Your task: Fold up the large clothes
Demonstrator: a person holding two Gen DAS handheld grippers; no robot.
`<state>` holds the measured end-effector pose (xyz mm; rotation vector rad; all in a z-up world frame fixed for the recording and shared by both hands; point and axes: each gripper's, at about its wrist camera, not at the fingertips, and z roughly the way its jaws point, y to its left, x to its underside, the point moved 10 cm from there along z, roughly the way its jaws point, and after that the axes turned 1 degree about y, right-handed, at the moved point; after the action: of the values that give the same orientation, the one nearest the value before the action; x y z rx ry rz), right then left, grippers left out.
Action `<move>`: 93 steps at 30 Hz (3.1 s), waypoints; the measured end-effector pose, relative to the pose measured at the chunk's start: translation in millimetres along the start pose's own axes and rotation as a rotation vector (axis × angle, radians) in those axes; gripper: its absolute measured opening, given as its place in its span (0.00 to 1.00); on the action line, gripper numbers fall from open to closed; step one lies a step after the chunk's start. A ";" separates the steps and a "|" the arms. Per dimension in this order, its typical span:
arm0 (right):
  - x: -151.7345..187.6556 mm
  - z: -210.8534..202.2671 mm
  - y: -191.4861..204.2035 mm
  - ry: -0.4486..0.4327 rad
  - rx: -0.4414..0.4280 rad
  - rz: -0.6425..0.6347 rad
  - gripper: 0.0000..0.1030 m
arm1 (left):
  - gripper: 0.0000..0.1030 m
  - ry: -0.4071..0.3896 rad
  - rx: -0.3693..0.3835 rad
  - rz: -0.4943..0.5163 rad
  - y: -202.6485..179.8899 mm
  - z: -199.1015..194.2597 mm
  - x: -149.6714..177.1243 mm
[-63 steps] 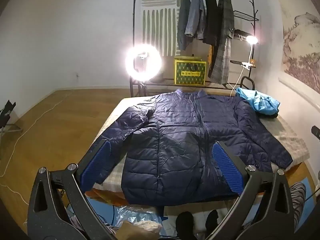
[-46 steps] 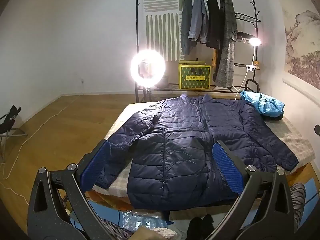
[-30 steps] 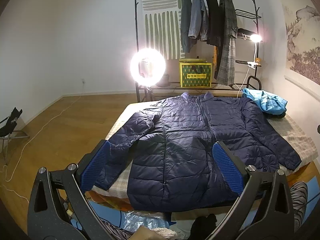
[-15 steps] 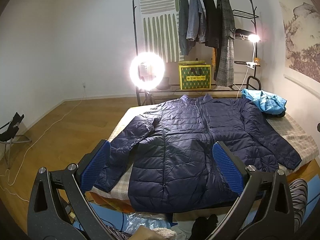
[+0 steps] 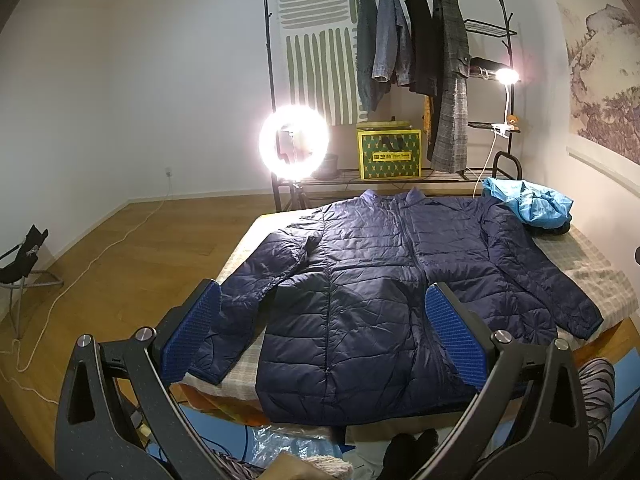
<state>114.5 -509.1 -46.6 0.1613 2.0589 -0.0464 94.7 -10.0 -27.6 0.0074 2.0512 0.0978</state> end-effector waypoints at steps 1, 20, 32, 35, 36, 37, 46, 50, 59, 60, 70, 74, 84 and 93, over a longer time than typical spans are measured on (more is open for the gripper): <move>-0.1 0.0 -0.2 0.000 0.000 0.000 1.00 | 1.00 0.000 0.000 -0.001 0.1 -0.6 0.2; -0.1 3.5 3.0 0.008 -0.003 -0.003 1.00 | 1.00 0.002 -0.002 -0.001 -1.3 -1.3 3.1; -1.9 17.7 20.7 0.023 -0.018 -0.025 1.00 | 1.00 0.039 -0.014 -0.025 15.5 24.0 9.5; -2.4 21.8 26.6 0.027 -0.024 -0.030 1.00 | 1.00 0.054 -0.020 -0.030 24.1 35.6 11.4; -2.7 23.4 28.5 0.029 -0.025 -0.032 1.00 | 1.00 0.066 -0.021 -0.034 29.5 41.7 13.1; -2.7 25.4 31.0 0.031 -0.027 -0.035 1.00 | 1.00 0.082 -0.021 -0.046 36.6 48.5 15.7; -4.8 39.1 48.0 0.008 -0.057 -0.029 1.00 | 1.00 0.236 -0.128 -0.244 162.0 120.5 63.0; -5.8 46.4 59.8 -0.002 -0.086 -0.027 1.00 | 0.98 0.338 -0.132 -0.378 216.3 154.0 101.8; -2.1 61.3 95.3 0.030 -0.134 -0.087 1.00 | 0.89 0.579 -0.094 -0.679 271.0 222.5 198.0; -2.3 61.7 100.1 0.030 -0.138 -0.100 1.00 | 0.89 0.594 -0.099 -0.703 275.6 227.3 205.5; 1.8 65.7 135.5 0.035 -0.180 -0.185 1.00 | 0.71 0.699 -0.064 -0.864 284.2 256.7 253.7; 5.1 69.0 144.4 0.047 -0.194 -0.197 1.00 | 0.46 0.701 -0.126 -0.827 288.1 257.5 254.6; 7.4 84.4 161.0 0.056 -0.215 -0.255 1.00 | 0.05 0.551 -0.101 -0.754 288.3 250.4 197.6; -1.2 120.3 190.9 0.073 -0.297 -0.327 1.00 | 0.04 0.395 0.087 -0.637 225.2 257.5 61.9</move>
<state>245.8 -332.4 -95.8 -0.3622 2.1190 0.0648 285.5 234.5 -184.6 -0.6506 2.3473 -0.4151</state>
